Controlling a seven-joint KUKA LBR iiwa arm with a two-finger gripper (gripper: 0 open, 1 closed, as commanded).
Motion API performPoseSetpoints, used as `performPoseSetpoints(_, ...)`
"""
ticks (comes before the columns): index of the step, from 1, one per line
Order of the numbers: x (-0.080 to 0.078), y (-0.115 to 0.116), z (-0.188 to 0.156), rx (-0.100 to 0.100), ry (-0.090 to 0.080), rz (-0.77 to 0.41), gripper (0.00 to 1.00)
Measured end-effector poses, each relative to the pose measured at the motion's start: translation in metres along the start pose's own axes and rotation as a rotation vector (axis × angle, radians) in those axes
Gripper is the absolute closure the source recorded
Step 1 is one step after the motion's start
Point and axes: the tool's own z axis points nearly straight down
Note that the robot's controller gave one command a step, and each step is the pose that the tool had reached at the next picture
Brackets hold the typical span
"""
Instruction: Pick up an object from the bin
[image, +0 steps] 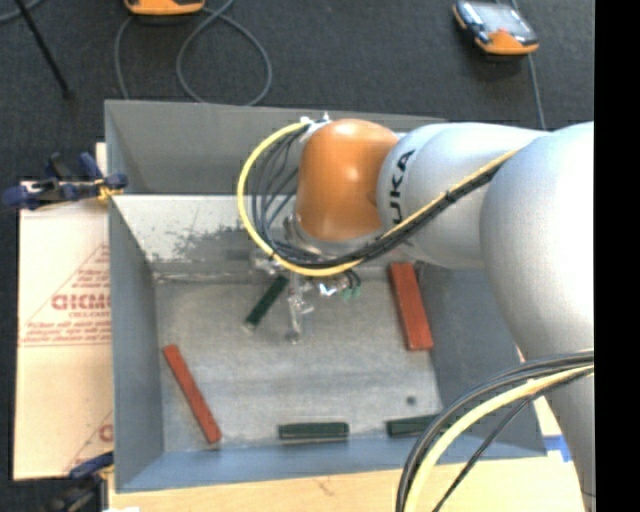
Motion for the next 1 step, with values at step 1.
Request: performPoseSetpoints(1,-0.0039,-0.0028,0.0296,0.000,0.003,-0.136,0.00)
